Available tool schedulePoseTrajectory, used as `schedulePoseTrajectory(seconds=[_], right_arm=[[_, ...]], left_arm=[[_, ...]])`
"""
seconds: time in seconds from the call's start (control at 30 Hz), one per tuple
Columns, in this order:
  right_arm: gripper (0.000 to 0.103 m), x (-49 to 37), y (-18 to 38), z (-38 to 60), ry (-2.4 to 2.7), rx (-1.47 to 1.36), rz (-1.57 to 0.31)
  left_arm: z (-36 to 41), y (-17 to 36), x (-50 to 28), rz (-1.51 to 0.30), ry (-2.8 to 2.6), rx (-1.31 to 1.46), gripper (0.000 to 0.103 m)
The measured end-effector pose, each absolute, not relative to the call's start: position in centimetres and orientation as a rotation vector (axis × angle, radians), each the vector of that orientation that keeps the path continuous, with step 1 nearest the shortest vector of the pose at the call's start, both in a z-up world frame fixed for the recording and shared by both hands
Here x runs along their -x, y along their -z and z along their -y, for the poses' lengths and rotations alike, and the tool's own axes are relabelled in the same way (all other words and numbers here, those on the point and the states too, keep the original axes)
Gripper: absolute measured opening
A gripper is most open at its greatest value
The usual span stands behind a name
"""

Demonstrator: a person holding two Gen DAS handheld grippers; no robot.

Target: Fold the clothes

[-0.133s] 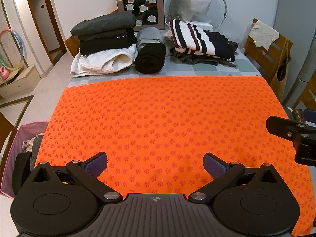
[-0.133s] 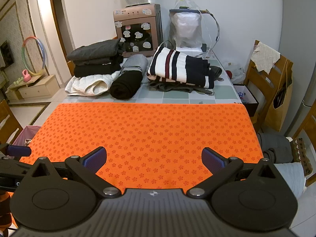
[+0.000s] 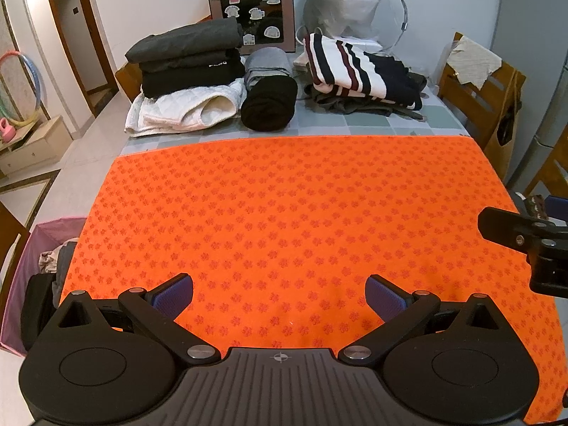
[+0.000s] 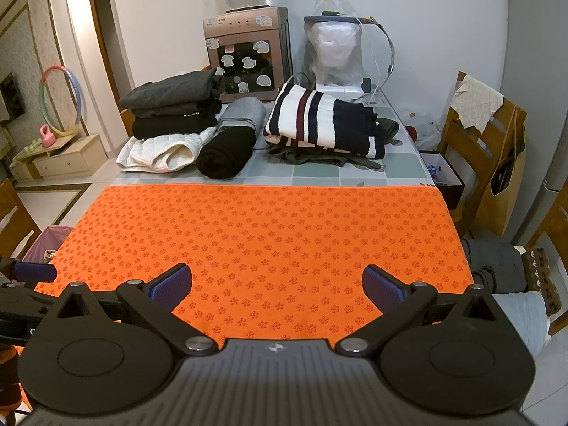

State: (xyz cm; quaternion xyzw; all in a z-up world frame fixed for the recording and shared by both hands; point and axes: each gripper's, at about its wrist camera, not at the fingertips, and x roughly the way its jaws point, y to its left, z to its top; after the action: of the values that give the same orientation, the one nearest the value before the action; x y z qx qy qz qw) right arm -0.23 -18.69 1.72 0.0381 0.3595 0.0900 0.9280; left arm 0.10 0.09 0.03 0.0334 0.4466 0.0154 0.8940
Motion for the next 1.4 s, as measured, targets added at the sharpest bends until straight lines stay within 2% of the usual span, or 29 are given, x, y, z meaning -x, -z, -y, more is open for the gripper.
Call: schedulePoseTrajectory(seconds=[1.4], right_arm=[[0.103, 0.4, -1.83, 18.69, -0.179, -0.074, -0.737]], left_arm=[[0.22, 0.08, 0.04, -0.925, -0.019, -0.062, 0.103]])
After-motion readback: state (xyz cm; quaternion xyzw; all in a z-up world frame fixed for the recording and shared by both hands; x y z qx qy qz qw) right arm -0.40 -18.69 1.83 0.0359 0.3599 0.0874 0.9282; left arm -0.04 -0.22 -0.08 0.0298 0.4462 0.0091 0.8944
